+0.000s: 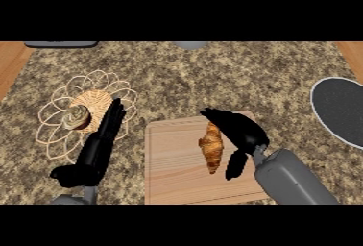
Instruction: Pick the croissant from the cutting board and place it in the pan
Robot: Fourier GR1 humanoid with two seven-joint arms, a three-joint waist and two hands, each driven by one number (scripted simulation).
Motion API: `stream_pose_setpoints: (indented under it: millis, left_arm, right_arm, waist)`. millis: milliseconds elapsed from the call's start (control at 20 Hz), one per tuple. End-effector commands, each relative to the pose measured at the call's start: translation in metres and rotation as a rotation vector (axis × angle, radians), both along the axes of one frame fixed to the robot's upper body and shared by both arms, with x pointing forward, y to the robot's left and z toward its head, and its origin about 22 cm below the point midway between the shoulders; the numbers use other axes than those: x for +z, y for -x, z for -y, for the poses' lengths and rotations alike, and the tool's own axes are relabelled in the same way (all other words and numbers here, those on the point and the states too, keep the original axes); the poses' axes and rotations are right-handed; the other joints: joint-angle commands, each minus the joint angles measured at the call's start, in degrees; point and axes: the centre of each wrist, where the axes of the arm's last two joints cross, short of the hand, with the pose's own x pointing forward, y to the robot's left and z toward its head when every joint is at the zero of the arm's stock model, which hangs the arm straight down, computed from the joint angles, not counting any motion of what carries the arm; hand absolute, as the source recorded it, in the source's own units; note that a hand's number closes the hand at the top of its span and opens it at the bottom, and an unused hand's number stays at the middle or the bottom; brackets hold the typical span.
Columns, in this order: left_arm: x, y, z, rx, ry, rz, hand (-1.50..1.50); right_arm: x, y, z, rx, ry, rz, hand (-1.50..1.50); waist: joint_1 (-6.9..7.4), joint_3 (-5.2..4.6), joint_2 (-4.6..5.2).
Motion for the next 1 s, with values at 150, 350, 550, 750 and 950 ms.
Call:
stream_pose_setpoints:
  millis: [150,350,550,750,950]
  left_arm:
    - [0.017,-0.008,0.0,0.003,-0.007,-0.006,0.0]
    - [0.003,-0.01,-0.008,-0.003,-0.01,-0.004,0.0]
    - [-0.004,0.006,0.001,0.006,0.006,0.011,0.0]
    - [0.015,0.002,0.001,0.006,-0.005,0.001,0.0]
    - [0.01,-0.001,0.002,-0.009,-0.017,0.0,0.0]
  right_arm:
    - [-0.005,-0.002,0.006,-0.026,-0.062,0.005,-1.5]
    - [-0.044,-0.011,-0.027,-0.014,-0.045,0.001,-1.5]
    - [-0.033,-0.04,-0.005,-0.038,-0.015,-0.032,-1.5]
    - [-0.059,-0.025,-0.022,-0.062,-0.001,-0.057,-1.5]
    - [-0.07,-0.026,-0.029,0.11,0.115,-0.051,1.5]
  waist:
    - [-0.13,0.01,-0.02]
    - [0.14,0.01,0.08]
    - [0.3,0.01,0.08]
    - [0.19,0.01,0.02]
    - [0.57,0.03,0.15]
